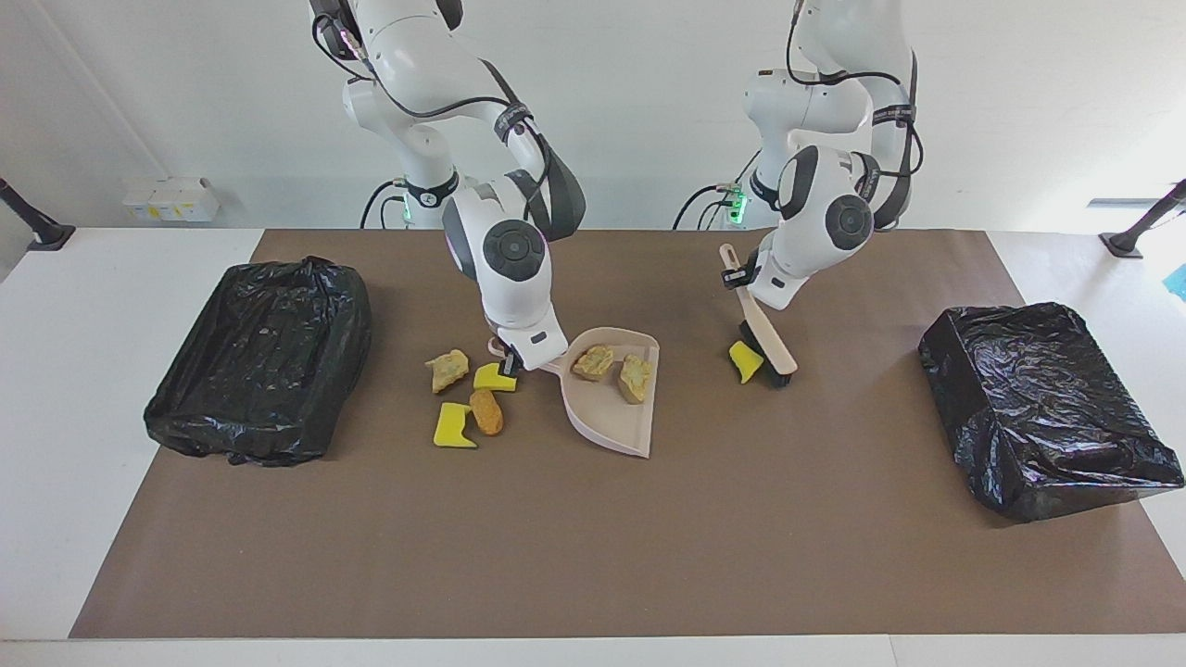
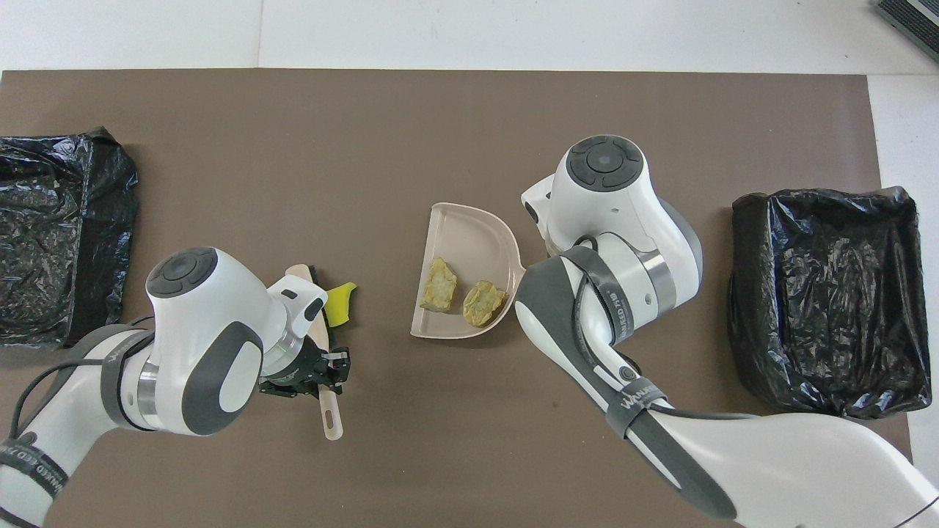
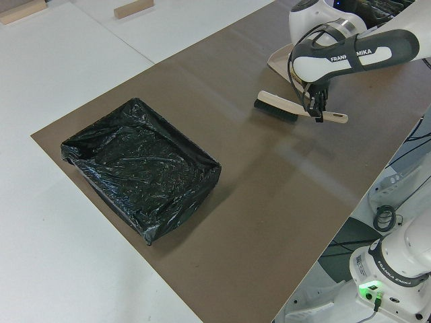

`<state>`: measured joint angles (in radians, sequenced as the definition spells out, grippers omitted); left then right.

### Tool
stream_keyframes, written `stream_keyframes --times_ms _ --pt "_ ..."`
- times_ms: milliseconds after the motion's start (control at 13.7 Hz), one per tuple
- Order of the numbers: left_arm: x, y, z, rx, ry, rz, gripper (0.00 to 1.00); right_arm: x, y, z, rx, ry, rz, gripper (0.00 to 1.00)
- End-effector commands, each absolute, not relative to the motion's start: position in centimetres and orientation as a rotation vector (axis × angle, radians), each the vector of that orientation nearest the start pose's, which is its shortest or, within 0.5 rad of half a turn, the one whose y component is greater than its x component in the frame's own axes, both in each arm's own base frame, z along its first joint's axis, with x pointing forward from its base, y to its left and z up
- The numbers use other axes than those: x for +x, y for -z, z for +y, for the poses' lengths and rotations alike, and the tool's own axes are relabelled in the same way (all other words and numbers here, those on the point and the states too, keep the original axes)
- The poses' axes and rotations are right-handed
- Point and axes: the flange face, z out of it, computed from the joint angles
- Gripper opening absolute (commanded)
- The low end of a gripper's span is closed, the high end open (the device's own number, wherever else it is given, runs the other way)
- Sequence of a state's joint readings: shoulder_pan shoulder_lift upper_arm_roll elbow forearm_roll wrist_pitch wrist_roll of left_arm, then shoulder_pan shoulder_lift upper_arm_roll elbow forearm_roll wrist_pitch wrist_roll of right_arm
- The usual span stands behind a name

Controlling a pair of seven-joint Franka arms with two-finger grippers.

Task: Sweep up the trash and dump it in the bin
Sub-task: 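Sweep the yellow sponge into the dustpan with the left gripper's brush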

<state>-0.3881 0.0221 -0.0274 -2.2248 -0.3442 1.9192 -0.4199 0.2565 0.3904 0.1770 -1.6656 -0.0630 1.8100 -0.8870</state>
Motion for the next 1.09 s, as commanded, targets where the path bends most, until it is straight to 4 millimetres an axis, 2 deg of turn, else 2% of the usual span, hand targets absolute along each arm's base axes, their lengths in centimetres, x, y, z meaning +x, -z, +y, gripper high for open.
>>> stream_keyframes --times_ms 0,73,291,510,583,728,874,1020 --pt "45.3 -34.3 -27.0 -3.230 -0.681 -0.205 0.00 57.7 -36.8 25.2 -2.400 -0.331 -1.894 0.00" --pt "45.4 -34.2 -28.5 -3.232 -0.677 -0.175 0.00 57.7 -36.8 25.2 -2.401 -0.333 -1.892 0.00" --pt "44.3 -34.4 -31.6 -3.262 -0.645 -0.124 0.00 57.7 -36.8 25.2 -2.403 -0.331 -1.891 0.00" --pt "43.3 -34.3 -35.2 -3.300 -0.582 -0.163 0.00 57.7 -36.8 25.2 -2.404 -0.333 -1.889 0.00" --pt "43.1 -34.9 -36.5 -3.317 -0.561 -0.161 0.00 57.7 -36.9 25.3 -2.406 -0.327 -1.890 0.00" --pt "44.1 -35.9 -38.1 -3.338 -0.556 -0.154 0.00 57.7 -36.9 25.2 -2.407 -0.331 -1.887 0.00" --pt "45.8 -38.0 -39.9 -3.365 -0.600 -0.128 0.00 57.7 -36.9 25.2 -2.408 -0.329 -1.886 0.00" --pt "46.4 -39.7 -40.6 -3.397 -0.588 -0.127 0.00 57.7 -36.8 25.2 -2.407 -0.333 -1.885 0.00"
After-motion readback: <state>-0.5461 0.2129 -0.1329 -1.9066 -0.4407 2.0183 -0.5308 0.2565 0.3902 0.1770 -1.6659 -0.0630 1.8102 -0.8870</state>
